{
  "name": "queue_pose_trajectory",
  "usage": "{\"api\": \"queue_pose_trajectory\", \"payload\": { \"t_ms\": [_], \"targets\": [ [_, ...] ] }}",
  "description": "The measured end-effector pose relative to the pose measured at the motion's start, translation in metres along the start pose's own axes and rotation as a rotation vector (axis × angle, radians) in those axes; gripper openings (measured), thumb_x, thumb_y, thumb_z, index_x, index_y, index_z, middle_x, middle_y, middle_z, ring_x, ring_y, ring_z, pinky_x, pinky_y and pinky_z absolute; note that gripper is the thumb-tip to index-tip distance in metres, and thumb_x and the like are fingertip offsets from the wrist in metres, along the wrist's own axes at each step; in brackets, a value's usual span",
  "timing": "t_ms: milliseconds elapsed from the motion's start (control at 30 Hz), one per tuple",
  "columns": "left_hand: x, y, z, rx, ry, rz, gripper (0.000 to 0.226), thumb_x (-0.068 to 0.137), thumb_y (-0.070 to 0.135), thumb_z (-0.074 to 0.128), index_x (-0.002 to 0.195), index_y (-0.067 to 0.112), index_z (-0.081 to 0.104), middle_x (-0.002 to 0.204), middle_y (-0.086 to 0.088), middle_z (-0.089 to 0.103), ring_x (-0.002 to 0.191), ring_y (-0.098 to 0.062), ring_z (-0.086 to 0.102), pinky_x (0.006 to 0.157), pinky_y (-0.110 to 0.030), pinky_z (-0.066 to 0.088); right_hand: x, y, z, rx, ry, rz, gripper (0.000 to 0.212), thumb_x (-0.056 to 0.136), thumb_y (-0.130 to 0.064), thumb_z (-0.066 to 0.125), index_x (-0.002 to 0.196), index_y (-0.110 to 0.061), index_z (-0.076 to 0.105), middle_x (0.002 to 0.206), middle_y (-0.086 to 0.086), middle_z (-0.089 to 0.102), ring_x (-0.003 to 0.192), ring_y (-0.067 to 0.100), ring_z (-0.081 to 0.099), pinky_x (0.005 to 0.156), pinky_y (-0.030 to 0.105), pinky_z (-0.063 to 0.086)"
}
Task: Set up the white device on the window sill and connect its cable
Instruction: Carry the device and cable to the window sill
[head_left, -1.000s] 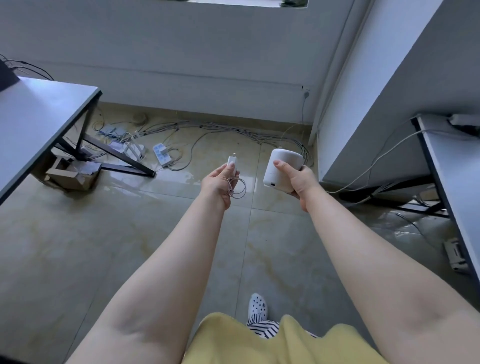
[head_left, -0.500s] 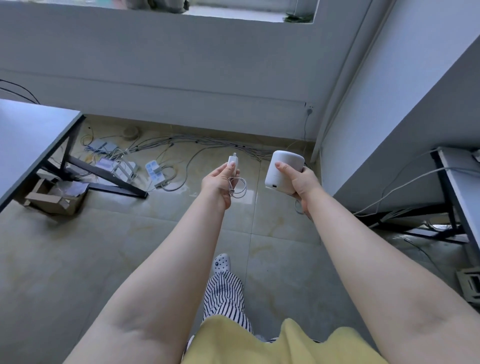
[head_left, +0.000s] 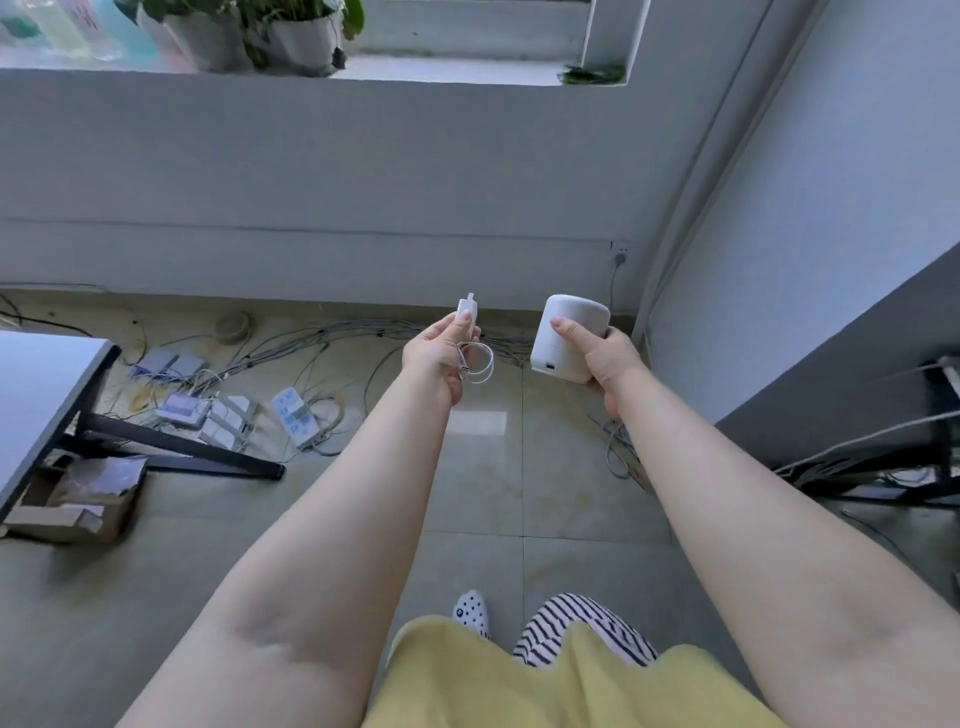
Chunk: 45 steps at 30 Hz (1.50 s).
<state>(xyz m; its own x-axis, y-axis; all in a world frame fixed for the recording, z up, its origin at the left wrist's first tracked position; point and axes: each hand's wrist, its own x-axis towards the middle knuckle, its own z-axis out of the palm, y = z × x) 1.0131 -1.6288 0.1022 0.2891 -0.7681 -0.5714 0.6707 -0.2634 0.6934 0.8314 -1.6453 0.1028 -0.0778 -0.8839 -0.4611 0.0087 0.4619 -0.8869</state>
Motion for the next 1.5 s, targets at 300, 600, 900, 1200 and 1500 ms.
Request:
{"api": "queue_pose_trajectory", "payload": {
  "t_ms": [300,600,900,1200,1500],
  "targets": [
    [0.077,0.035,0.026,0.014,0.001,-0.027,0.015,0.080,0.004,0.069,0.094,0.002,0.065,0.087,-0.012,0.065,0.073,-0.019,0.063,0.079,-0.028,0.055,0.074,-0.034,0.034,-0.009,0.013,0.014,0.068,0.071,-0.040,0.078,0.125,-0.008,0.053,0.122,0.011,0.063,0.108,0.029,0.063,0.085,0.039,0.053],
    [0.172,0.085,0.077,0.023,0.036,-0.001,0.009,0.081,0.004,0.069,0.087,0.006,0.062,0.084,-0.012,0.065,0.072,-0.019,0.063,0.075,-0.026,0.056,0.185,-0.092,0.072,-0.024,-0.037,0.012,0.067,0.070,-0.043,0.078,0.123,-0.010,0.053,0.121,0.009,0.063,0.110,0.027,0.062,0.098,0.045,0.051],
    [0.254,0.140,0.147,0.020,0.050,0.064,0.028,0.080,0.006,0.069,0.107,0.002,0.062,0.083,-0.011,0.065,0.070,-0.017,0.063,0.057,-0.019,0.056,0.290,-0.171,0.095,-0.049,-0.091,-0.023,0.067,0.072,-0.043,0.077,0.125,-0.011,0.052,0.119,0.006,0.064,0.102,0.024,0.063,0.086,0.037,0.054],
    [0.319,0.185,0.187,0.020,0.040,0.080,0.014,0.080,0.007,0.070,0.092,0.005,0.064,0.082,-0.010,0.066,0.072,-0.018,0.063,0.076,-0.027,0.055,0.361,-0.213,0.124,-0.054,-0.125,-0.035,0.066,0.072,-0.041,0.077,0.125,-0.010,0.052,0.119,0.008,0.064,0.103,0.024,0.064,0.094,0.041,0.053],
    [0.413,0.234,0.233,0.019,-0.007,0.060,0.009,0.081,0.006,0.069,0.087,0.009,0.063,0.084,-0.008,0.066,0.072,-0.017,0.063,0.073,-0.024,0.056,0.446,-0.267,0.163,0.034,-0.071,-0.098,0.063,0.074,-0.038,0.077,0.125,-0.011,0.052,0.119,0.005,0.064,0.105,0.023,0.064,0.083,0.031,0.052]
  ]
}}
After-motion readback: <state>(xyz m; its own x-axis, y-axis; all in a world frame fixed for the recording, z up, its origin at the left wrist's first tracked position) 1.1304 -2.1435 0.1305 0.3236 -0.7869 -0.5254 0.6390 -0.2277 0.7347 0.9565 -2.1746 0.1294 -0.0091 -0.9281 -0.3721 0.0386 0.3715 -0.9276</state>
